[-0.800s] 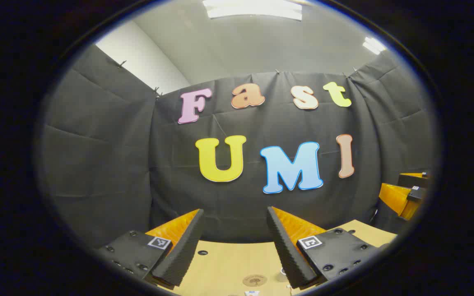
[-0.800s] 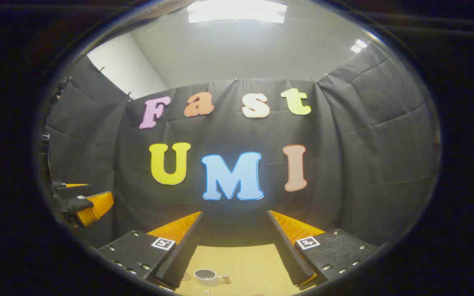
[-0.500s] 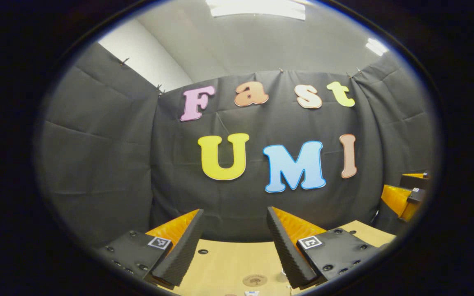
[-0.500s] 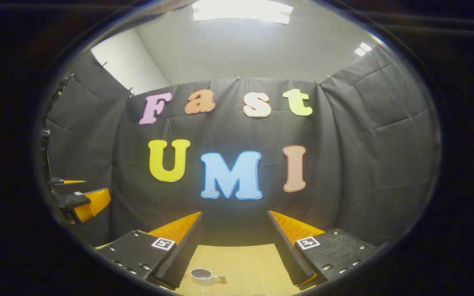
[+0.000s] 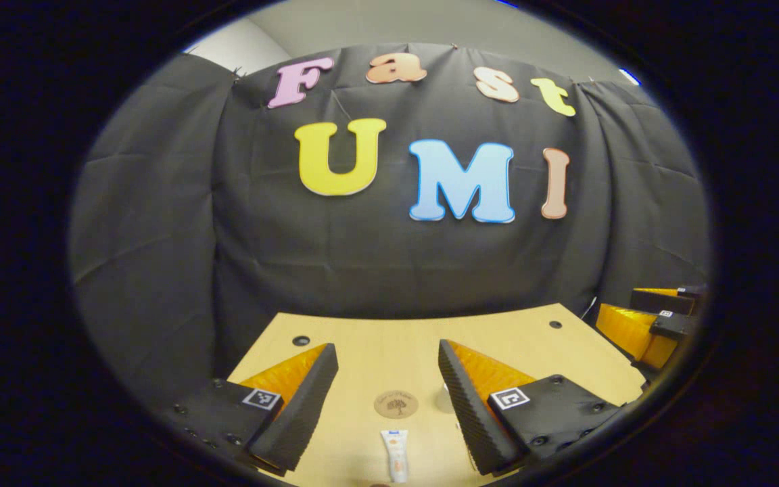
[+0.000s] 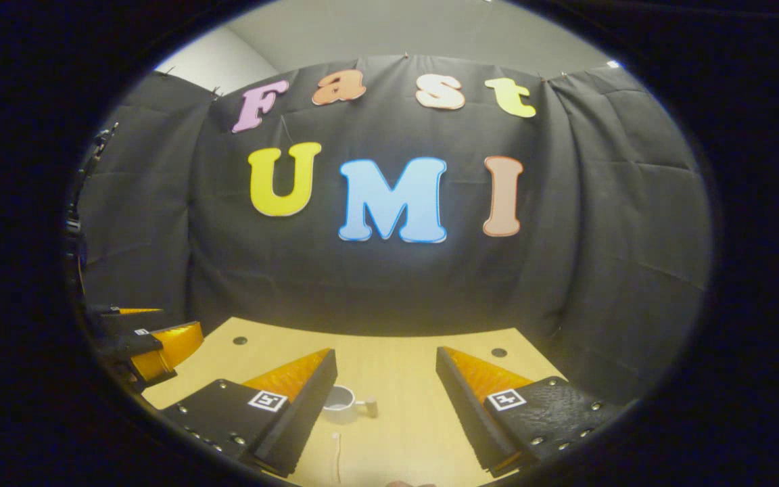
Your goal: Put the toothbrush and toothpaste on the desktop into the cup, then pick up the cup and place it on the coaster on the desktop.
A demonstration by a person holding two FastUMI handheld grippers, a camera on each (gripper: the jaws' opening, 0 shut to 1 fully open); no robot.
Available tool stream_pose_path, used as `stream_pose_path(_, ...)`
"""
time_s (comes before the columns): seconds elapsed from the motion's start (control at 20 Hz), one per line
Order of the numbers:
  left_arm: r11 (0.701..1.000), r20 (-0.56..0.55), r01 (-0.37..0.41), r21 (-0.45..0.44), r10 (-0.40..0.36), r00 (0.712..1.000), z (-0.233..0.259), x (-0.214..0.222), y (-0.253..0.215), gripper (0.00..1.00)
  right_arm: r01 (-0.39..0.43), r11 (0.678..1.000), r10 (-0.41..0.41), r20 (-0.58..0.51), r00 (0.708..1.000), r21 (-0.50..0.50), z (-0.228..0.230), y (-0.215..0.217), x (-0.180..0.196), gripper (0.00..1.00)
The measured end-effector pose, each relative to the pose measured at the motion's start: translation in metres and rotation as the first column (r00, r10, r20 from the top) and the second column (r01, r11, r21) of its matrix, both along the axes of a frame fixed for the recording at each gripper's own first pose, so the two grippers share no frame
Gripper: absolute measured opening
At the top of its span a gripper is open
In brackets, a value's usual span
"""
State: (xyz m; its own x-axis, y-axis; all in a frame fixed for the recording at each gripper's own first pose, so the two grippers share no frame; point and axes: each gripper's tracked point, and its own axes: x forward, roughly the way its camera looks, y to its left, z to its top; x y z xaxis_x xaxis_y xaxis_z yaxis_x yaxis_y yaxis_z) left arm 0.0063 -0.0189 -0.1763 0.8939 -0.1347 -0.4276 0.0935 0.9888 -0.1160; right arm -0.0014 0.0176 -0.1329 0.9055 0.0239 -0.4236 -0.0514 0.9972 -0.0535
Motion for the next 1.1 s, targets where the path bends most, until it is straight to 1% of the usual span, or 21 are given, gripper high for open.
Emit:
stream_pose_path(0.05, 1.000, -0.053, -0.004, -0.018, 0.003, 0.999, -0.021, -0.004, 0.002, 0.96, -0.011, 1.000, 0.010, -0.056, 0.998, -0.020, -0.021, 0.001, -0.003, 0.92)
stream_pose_path(0.15, 1.000, -0.158, -0.004, -0.024, 0.001, 0.987, -0.060, -0.010, 0.006, 0.97, -0.050, 0.998, 0.044, -0.138, 0.989, -0.043, -0.053, 0.008, -0.013, 0.92)
stream_pose_path(0.2, 1.000, -0.184, -0.002, -0.022, -0.002, 0.983, -0.071, -0.012, 0.008, 0.97, -0.069, 0.997, 0.060, -0.180, 0.982, -0.045, -0.067, 0.011, -0.016, 0.92)
stream_pose_path(0.25, 1.000, -0.243, 0.012, -0.008, -0.013, 0.970, -0.095, -0.015, 0.009, 0.97, -0.099, 0.994, 0.081, -0.264, 0.961, -0.054, -0.093, 0.017, -0.022, 0.92)
stream_pose_path(0.3, 1.000, -0.272, 0.020, -0.004, -0.020, 0.962, -0.108, -0.018, 0.009, 0.97, -0.113, 0.993, 0.092, -0.320, 0.943, -0.047, -0.108, 0.022, -0.026, 0.92)
stream_pose_path(0.35, 1.000, -0.302, 0.028, -0.008, -0.029, 0.953, -0.120, -0.019, 0.007, 0.97, -0.121, 0.992, 0.103, -0.391, 0.915, -0.021, -0.125, 0.028, -0.031, 0.92)
stream_pose_path(0.4, 1.000, -0.346, 0.030, -0.011, -0.032, 0.938, -0.137, -0.021, 0.005, 0.97, -0.116, 0.993, 0.106, -0.428, 0.897, 0.003, -0.136, 0.031, -0.037, 0.92)
stream_pose_path(0.45, 0.999, -0.374, 0.031, -0.016, -0.034, 0.927, -0.145, -0.023, 0.005, 1.00, -0.108, 0.994, 0.104, -0.462, 0.881, 0.019, -0.146, 0.034, -0.039, 0.92)
stream_pose_path(0.5, 0.999, -0.400, 0.032, -0.020, -0.038, 0.916, -0.157, -0.024, 0.004, 0.98, -0.098, 0.995, 0.097, -0.502, 0.860, 0.024, -0.160, 0.037, -0.042, 0.92)
stream_pose_path(0.55, 0.999, -0.420, 0.036, -0.021, -0.042, 0.907, -0.167, -0.024, 0.003, 1.00, -0.094, 0.995, 0.089, -0.550, 0.830, 0.020, -0.176, 0.037, -0.049, 0.92)
stream_pose_path(0.6, 0.999, -0.449, 0.046, -0.022, -0.051, 0.892, -0.180, -0.027, 0.000, 1.00, -0.093, 0.995, 0.087, -0.591, 0.802, 0.021, -0.190, 0.039, -0.054, 0.92)
stream_pose_path(0.65, 0.998, -0.485, 0.059, -0.027, -0.065, 0.872, -0.195, -0.032, -0.002, 1.00, -0.090, 0.996, 0.084, -0.645, 0.759, 0.025, -0.204, 0.040, -0.060, 0.92)
stream_pose_path(0.7, 0.997, -0.526, 0.072, -0.030, -0.077, 0.847, -0.210, -0.038, -0.004, 0.97, -0.080, 0.996, 0.079, -0.683, 0.727, 0.030, -0.215, 0.040, -0.064, 0.92)
stream_pose_path(0.75, 0.996, -0.565, 0.082, -0.035, -0.087, 0.820, -0.224, -0.044, -0.005, 0.97, -0.072, 0.997, 0.077, -0.714, 0.696, 0.037, -0.226, 0.041, -0.071, 0.93)
stream_pose_path(0.8, 0.994, -0.631, 0.098, -0.055, -0.110, 0.768, -0.245, -0.057, -0.011, 0.98, -0.067, 0.997, 0.075, -0.756, 0.650, 0.042, -0.237, 0.041, -0.081, 0.93)
stream_pose_path(0.9, 0.993, -0.701, 0.097, -0.071, -0.119, 0.704, -0.268, -0.073, -0.013, 1.00, -0.067, 0.997, 0.079, -0.799, 0.597, 0.049, -0.251, 0.044, -0.090, 0.93)
stream_pose_path(0.95, 0.993, -0.736, 0.089, -0.075, -0.115, 0.668, -0.284, -0.080, -0.013, 0.94, -0.066, 0.996, 0.082, -0.821, 0.565, 0.054, -0.262, 0.048, -0.095, 0.93)
stream_pose_path(1.0, 0.994, -0.747, 0.088, -0.068, -0.109, 0.656, -0.293, -0.083, -0.012, 0.98, -0.067, 0.996, 0.079, -0.832, 0.549, 0.050, -0.268, 0.049, -0.097, 0.93)
stream_pose_path(1.05, 0.994, -0.761, 0.092, -0.056, -0.103, 0.641, -0.302, -0.086, -0.011, 0.98, -0.069, 0.996, 0.078, -0.838, 0.539, 0.049, -0.272, 0.051, -0.098, 0.93)
stream_pose_path(1.1, 0.994, -0.771, 0.095, -0.052, -0.100, 0.629, -0.309, -0.088, -0.010, 1.00, -0.071, 0.996, 0.076, -0.846, 0.528, 0.045, -0.277, 0.052, -0.099, 0.93)
